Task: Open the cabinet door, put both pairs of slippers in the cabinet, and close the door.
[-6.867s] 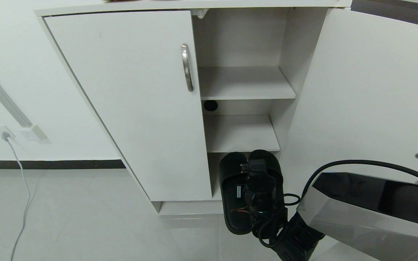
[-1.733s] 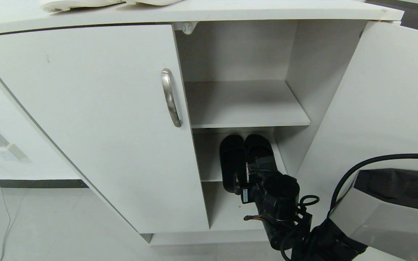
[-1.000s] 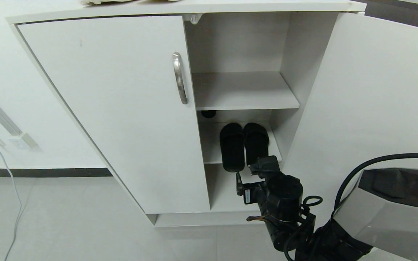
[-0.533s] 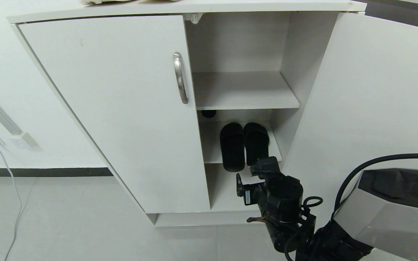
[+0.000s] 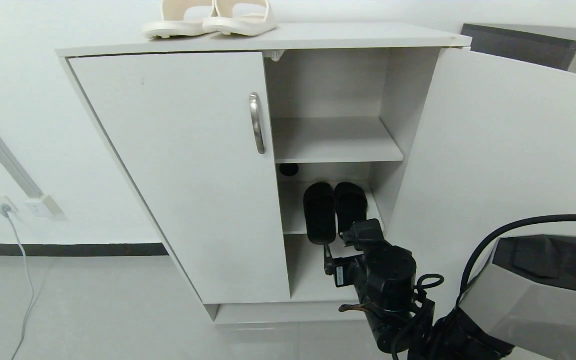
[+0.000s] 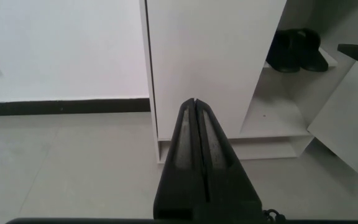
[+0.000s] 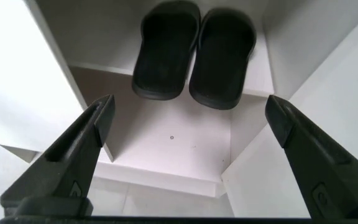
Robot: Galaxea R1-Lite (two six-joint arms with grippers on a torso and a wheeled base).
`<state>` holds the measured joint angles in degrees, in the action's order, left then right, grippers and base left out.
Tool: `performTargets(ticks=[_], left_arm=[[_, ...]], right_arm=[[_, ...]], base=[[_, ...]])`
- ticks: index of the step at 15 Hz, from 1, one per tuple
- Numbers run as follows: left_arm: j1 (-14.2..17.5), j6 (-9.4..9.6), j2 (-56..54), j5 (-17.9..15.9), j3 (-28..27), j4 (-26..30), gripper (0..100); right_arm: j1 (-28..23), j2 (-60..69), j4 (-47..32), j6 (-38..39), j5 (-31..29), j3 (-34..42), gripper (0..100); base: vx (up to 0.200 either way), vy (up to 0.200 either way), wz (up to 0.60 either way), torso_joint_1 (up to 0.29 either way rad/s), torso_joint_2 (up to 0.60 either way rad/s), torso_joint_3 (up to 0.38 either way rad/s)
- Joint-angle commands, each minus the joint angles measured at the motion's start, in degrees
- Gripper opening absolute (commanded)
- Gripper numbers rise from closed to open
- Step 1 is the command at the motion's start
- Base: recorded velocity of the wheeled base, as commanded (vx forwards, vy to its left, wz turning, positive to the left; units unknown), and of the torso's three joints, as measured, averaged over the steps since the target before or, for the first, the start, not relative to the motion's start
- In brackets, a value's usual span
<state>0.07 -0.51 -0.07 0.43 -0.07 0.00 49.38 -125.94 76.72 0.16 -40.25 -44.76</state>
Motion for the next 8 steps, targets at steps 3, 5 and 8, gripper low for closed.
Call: performTargets(ticks=[3, 5, 8], left_arm=[[0.0, 0.25, 0.1, 0.0, 0.1, 0.0, 0], [0.0, 0.25, 0.1, 0.0, 0.1, 0.0, 0], [0.0, 0.07, 0.1, 0.1, 0.1, 0.0, 0]], right_arm=[[0.6, 0.0, 0.0, 0.0, 0.0, 0.4, 100], [0.6, -0.1, 0.0, 0.0, 0.0, 0.5, 100], [0.8, -0.2, 0.0, 0.1, 0.0, 0.6, 100]], base=[[0.000, 0.000, 0.00, 0.001, 0.00, 0.175], [0.000, 0.000, 0.00, 0.000, 0.00, 0.000], [0.000, 0.000, 0.00, 0.000, 0.00, 0.000]])
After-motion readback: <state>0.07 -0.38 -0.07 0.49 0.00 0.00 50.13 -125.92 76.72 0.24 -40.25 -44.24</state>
